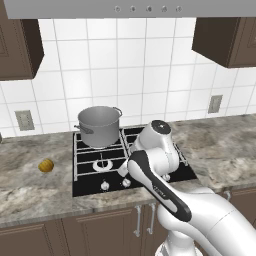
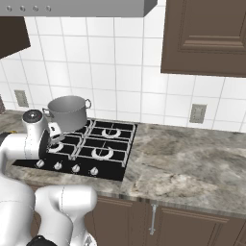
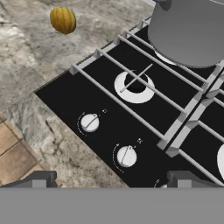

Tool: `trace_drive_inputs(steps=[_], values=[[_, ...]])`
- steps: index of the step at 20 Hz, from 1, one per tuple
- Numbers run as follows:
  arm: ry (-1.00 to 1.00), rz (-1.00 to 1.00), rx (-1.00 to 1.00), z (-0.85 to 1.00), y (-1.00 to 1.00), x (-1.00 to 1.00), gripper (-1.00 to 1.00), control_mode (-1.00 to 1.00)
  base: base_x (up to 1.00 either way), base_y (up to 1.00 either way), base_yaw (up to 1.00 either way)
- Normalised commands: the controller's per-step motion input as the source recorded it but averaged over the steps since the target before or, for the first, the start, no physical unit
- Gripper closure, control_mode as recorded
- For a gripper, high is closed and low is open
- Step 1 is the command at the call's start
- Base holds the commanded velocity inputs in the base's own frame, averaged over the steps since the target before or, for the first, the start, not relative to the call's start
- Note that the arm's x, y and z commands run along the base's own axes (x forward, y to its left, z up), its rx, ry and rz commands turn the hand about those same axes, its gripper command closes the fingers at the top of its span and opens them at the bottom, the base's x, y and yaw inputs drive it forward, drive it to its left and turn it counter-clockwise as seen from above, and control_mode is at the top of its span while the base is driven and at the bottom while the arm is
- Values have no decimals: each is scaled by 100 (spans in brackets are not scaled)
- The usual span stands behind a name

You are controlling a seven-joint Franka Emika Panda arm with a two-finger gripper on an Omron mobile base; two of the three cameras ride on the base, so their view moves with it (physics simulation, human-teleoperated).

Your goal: Turn on the burner for the pot on the stove. Wait thirty seconds for the pot to heat up. Then add the squash to the pot.

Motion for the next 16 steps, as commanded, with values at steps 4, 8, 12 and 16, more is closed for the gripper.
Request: trace_drive_inputs(steps=[4, 8, 12, 16], values=[[0, 0, 0, 0, 0, 0, -100, -100, 0, 0, 0], [0, 0, 0, 0, 0, 0, -100, -100, 0, 0, 0], [0, 0, 0, 0, 0, 0, -100, -100, 0, 0, 0], [0, 0, 0, 0, 0, 0, -100, -100, 0, 0, 0]])
